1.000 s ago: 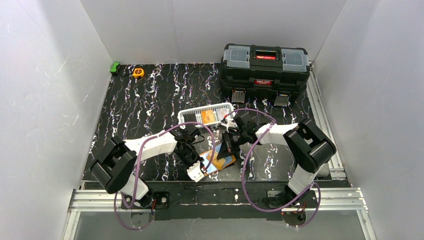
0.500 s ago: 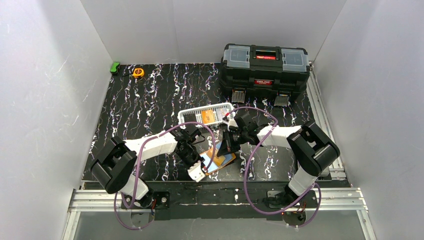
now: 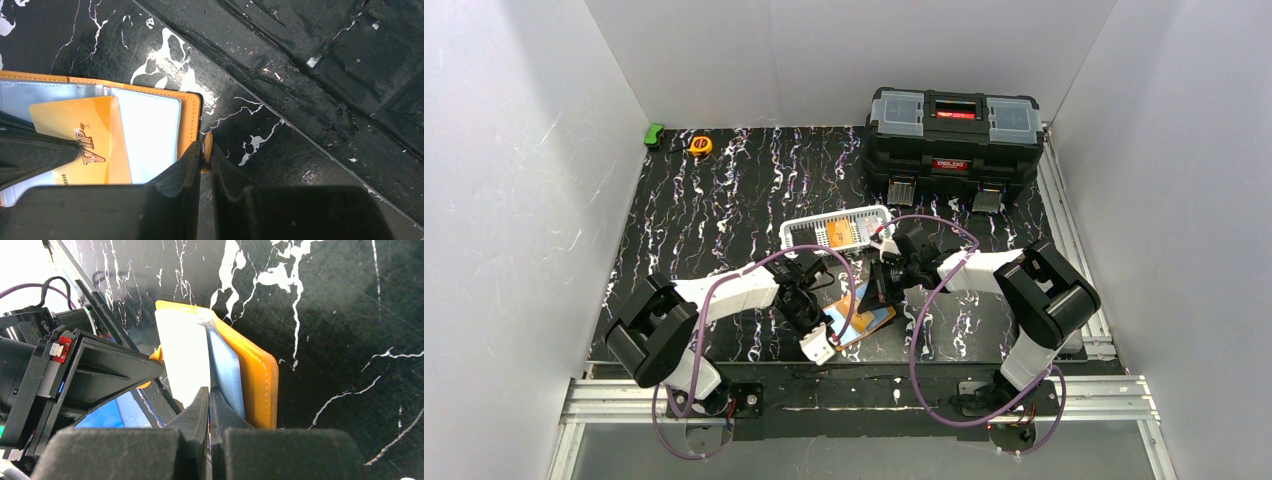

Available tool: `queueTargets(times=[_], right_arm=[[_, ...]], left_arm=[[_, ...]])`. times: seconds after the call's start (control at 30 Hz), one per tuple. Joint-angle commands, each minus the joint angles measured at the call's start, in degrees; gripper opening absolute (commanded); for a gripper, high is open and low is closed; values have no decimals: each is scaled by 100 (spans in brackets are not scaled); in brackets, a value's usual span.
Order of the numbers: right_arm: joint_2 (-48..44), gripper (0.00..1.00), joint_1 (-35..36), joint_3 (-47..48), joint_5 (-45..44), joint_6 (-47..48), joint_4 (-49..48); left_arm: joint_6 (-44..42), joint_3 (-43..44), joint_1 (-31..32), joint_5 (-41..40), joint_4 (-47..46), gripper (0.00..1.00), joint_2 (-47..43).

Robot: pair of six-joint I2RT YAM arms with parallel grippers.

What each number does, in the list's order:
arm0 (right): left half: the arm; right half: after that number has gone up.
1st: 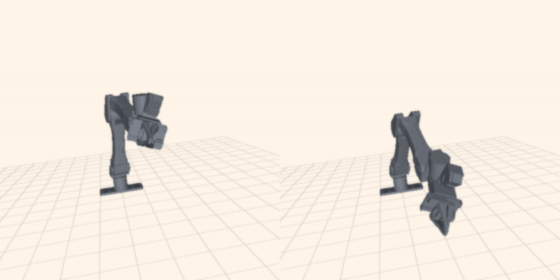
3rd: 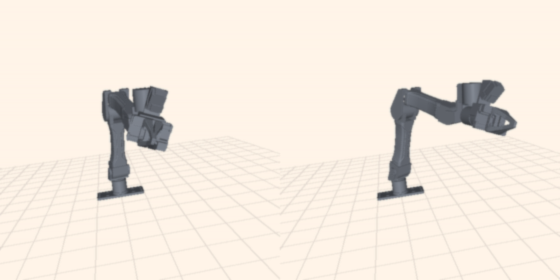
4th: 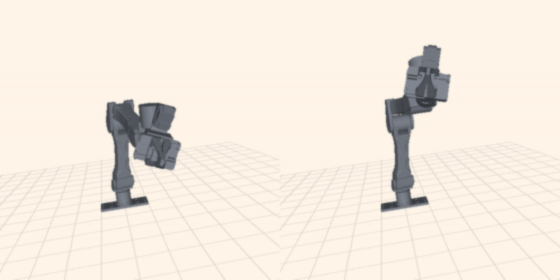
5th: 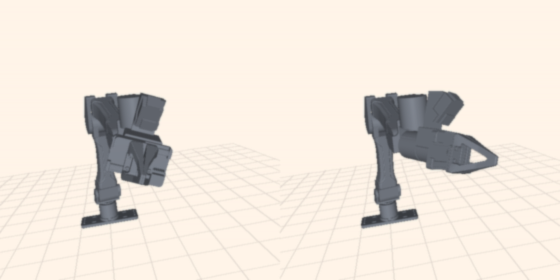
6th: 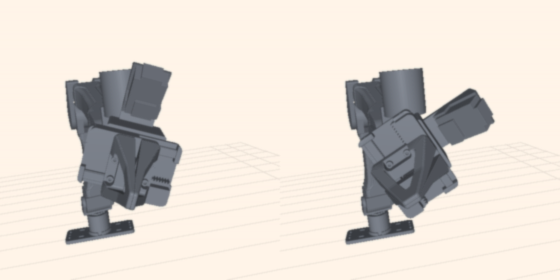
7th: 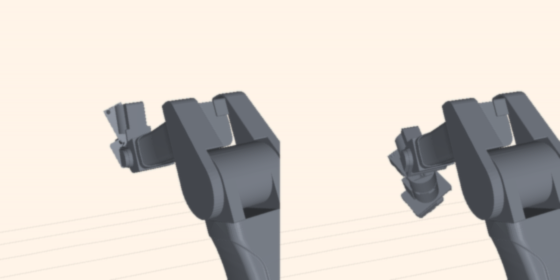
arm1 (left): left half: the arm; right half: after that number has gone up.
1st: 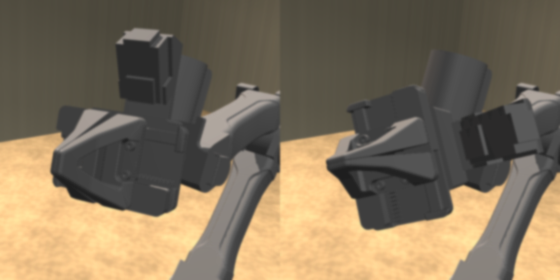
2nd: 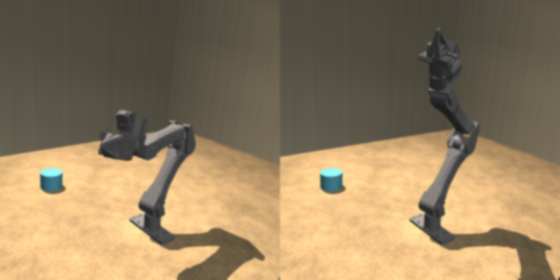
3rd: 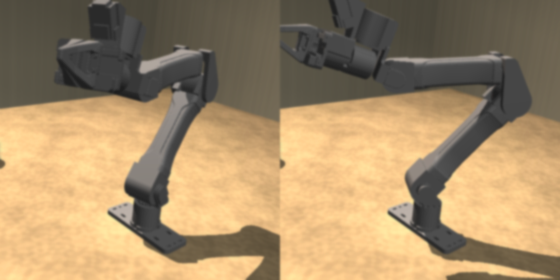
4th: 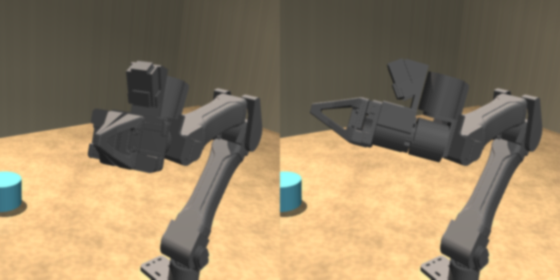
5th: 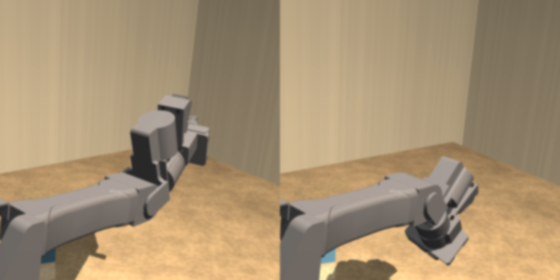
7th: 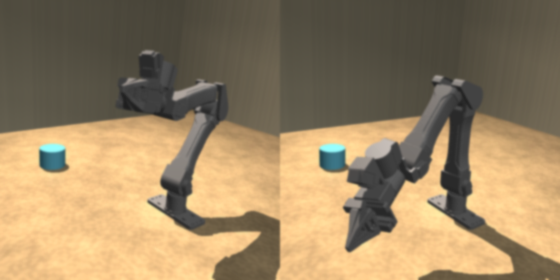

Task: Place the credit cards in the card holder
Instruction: Insert the credit card into the card holder.

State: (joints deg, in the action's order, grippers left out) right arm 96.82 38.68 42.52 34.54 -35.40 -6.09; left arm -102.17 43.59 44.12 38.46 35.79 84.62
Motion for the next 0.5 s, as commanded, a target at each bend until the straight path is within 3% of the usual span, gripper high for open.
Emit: queueTargets(times=[0.0,0.3,0.47], right_arm=[[67,1,-27,-62,-225,146,-8],[-71,6,241,-48,-789,315,506],[-158,24,474,124,-1187,532,1058]], left_arm=[[80,-87,44,302,57,9,-219],[301,-36,62,303,-45,9,-233],[435,-60,67,303,-136,8,-253]])
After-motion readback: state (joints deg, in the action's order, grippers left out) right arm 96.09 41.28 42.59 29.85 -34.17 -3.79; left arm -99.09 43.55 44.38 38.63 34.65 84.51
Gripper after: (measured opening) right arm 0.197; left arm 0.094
